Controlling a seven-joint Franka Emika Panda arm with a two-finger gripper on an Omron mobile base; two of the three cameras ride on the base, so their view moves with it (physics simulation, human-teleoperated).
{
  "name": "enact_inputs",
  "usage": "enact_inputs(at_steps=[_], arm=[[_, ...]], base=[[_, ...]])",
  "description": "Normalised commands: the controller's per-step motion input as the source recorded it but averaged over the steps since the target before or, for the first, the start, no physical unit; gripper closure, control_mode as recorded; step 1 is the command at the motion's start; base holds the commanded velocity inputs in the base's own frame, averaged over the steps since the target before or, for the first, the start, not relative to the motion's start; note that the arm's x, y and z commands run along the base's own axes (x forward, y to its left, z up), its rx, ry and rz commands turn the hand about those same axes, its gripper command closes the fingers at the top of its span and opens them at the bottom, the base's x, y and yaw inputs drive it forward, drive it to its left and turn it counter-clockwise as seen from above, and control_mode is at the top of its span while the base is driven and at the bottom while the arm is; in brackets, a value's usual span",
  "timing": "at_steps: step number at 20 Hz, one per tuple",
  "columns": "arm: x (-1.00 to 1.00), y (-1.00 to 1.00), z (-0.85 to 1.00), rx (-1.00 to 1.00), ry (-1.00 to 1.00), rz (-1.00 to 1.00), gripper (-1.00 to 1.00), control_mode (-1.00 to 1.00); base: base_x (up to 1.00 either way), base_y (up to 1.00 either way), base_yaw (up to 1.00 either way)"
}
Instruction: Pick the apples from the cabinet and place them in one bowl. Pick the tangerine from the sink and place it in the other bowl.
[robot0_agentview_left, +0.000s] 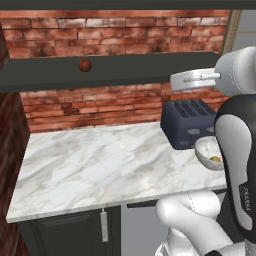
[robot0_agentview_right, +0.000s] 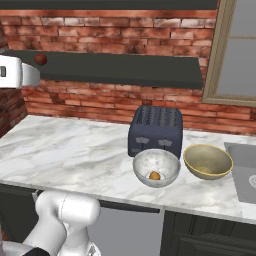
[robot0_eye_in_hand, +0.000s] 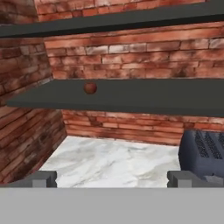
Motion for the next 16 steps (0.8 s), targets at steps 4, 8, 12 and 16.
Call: enact_inputs(at_steps=[4,8,12,16], arm=[[0.00,0.24,0.00,0.00,0.06,0.11,-1.00,-1.00],[0.04,0.26,0.00,0.00,0.12,0.10,-1.00,-1.00],[0.29,0.16,0.00,0.00,0.10,0.10,-1.00,-1.00],[0.38,0.11,0.00,0.00,0.00,0.06,-1.00,-1.00]], base=[[0.00,0.00,0.00],[0.00,0.00,0.00],[0.00,0.00,0.00],[0.00,0.00,0.00]])
